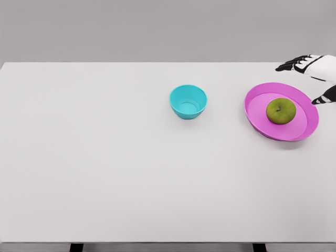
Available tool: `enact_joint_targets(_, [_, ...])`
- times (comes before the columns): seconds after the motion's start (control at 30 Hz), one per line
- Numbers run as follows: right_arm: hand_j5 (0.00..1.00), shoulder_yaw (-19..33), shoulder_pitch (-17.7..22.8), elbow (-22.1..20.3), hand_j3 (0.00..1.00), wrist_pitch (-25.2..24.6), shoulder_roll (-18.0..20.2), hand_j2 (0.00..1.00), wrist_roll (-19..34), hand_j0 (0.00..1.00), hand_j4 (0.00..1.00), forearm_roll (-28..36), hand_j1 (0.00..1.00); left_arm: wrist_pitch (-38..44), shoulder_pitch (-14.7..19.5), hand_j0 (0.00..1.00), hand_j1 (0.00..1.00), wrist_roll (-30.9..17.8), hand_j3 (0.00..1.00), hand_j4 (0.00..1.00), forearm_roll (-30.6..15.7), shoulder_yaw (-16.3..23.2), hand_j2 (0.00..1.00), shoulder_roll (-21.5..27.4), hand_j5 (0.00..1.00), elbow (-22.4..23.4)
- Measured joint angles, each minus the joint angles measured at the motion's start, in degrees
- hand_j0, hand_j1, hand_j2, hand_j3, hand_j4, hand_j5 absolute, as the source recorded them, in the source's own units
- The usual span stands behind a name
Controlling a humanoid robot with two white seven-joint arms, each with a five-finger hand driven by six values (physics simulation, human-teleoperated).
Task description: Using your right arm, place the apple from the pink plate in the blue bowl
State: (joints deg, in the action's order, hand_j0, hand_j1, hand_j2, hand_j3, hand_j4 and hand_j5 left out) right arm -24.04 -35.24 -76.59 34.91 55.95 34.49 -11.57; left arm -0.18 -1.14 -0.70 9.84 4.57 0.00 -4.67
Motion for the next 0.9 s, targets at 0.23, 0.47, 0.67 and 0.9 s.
enact_joint_targets(0.23, [1.0,-5.18,-0.62,4.42,1.0,-0.02,-2.62,1.0,0.48,1.0,1.0,-0.18,1.0,0.0,-0.09,1.0,1.0,0.0,1.0,1.0,0.0,0.0,1.0,0.0,1.0,0.0])
enact_joint_targets(0.47, [1.0,-8.95,-3.25,7.83,1.0,-0.05,-3.45,1.0,0.52,1.0,1.0,-0.17,1.0,0.0,-0.09,1.0,1.0,0.0,1.0,1.0,0.0,0.0,1.0,0.0,1.0,-0.02])
enact_joint_targets(0.67, [1.0,-11.35,-5.1,10.22,1.0,-0.47,-4.34,1.0,0.53,1.0,1.0,-0.29,1.0,0.0,-0.09,1.0,1.0,0.0,1.0,1.0,0.0,0.0,1.0,0.0,1.0,0.01])
enact_joint_targets(0.9, [1.0,-14.87,-6.95,13.72,1.0,-0.64,-5.87,1.0,0.53,1.0,1.0,-0.69,1.0,0.0,-0.09,1.0,1.0,0.0,1.0,1.0,0.0,0.0,1.0,0.0,1.0,-0.01])
